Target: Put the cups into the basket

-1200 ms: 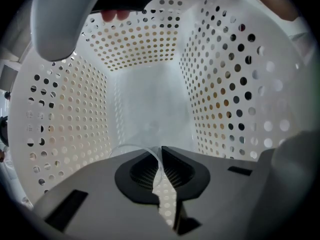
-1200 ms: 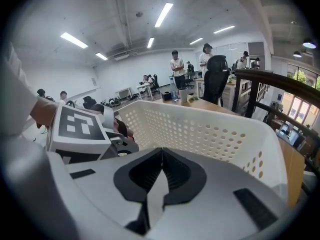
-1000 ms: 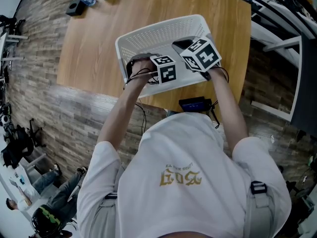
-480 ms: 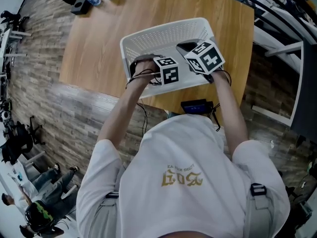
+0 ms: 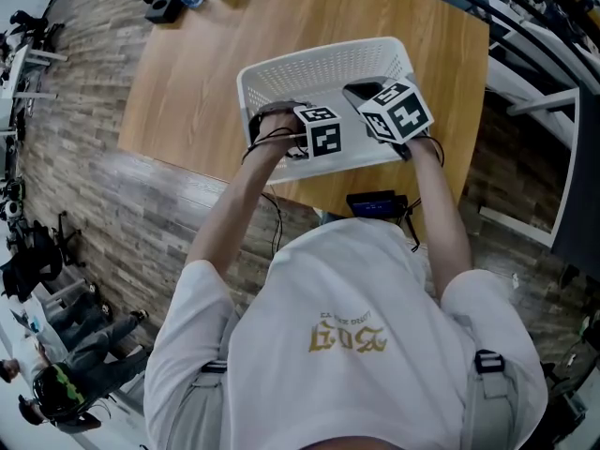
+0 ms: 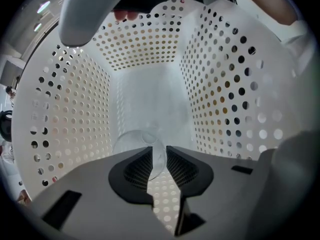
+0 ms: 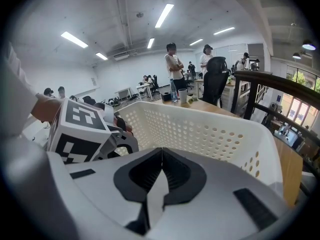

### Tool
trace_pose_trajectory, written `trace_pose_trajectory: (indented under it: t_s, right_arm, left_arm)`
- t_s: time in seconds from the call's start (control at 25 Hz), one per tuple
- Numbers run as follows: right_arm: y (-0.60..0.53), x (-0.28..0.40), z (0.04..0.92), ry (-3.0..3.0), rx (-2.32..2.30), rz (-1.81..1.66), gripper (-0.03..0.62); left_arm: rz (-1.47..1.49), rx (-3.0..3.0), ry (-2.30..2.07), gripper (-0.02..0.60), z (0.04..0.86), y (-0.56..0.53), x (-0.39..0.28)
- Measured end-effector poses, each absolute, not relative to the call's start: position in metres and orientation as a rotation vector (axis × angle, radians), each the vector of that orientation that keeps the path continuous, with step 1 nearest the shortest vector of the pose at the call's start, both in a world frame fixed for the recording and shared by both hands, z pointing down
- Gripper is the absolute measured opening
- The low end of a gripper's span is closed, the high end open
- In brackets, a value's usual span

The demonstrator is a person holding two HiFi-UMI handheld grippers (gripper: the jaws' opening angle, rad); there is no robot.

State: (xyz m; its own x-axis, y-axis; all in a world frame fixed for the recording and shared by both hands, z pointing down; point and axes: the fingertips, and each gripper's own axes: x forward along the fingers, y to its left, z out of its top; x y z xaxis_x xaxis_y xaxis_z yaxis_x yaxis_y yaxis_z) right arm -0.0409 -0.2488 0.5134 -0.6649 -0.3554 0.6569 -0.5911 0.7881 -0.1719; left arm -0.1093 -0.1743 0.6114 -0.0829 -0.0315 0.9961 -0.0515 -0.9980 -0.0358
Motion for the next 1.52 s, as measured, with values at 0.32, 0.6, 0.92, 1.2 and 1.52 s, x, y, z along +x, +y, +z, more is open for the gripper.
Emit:
trace_pose_trajectory:
  t_s: [0.32,0.6,0.92,1.2,1.52]
  right_arm:
    - [-0.250,-0.039,0.511,-2.363,0.709,0.500,0.011]
    - [-0.249,-0.037,0.508,-2.366,0.710,0.496,0.011]
    - [-0.247,-0.038,0.505,-2.383,0.711,0.510,0.011]
    - [-0.246,-0.036,0.504,-2.387,0.715,0.509,0.011]
    - [-0.246,-0.034,0.503,-2.383,0.717,0.499,0.011]
  left_arm:
    - [2.297,2.126,-0.104,0.083,0.611,-0.175,-0.108]
    - [2.280,2.147,-0.149,0.083,0.603,-0.179,-0.109]
    - [2.204,2.183,-0.198,0.083,0.592,-0.179,-0.109]
    - [2.111,2.208,-0.253,0.083,0.580,-0.181,-0.111]
    - [2.093,2.228,-0.272,0.083,0.573,-0.181,-0.109]
